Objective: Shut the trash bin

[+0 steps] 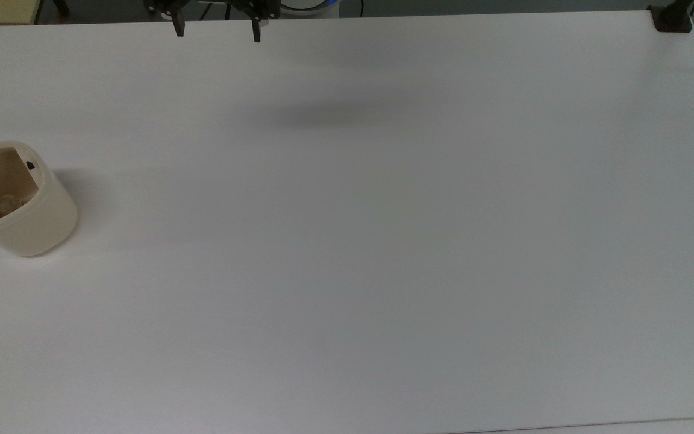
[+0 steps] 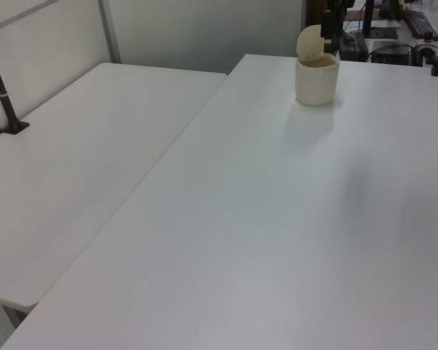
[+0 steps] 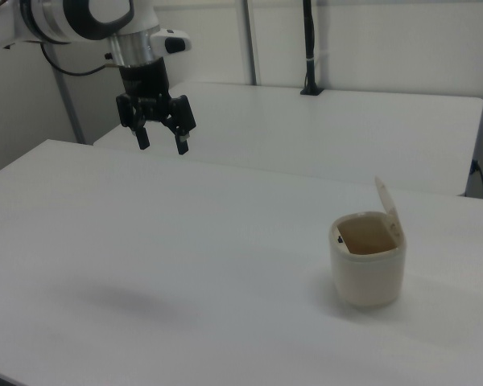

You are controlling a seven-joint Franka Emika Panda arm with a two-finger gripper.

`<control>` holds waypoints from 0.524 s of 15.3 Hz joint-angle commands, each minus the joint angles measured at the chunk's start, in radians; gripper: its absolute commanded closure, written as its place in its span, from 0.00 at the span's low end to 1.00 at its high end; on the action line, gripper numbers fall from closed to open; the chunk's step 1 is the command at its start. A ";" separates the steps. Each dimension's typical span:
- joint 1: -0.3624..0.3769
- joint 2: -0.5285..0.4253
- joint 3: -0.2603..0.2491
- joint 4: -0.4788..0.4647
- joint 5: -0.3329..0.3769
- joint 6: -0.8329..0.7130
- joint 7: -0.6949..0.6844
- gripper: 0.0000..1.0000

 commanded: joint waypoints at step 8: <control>0.002 -0.019 0.001 -0.018 -0.013 -0.002 -0.017 0.00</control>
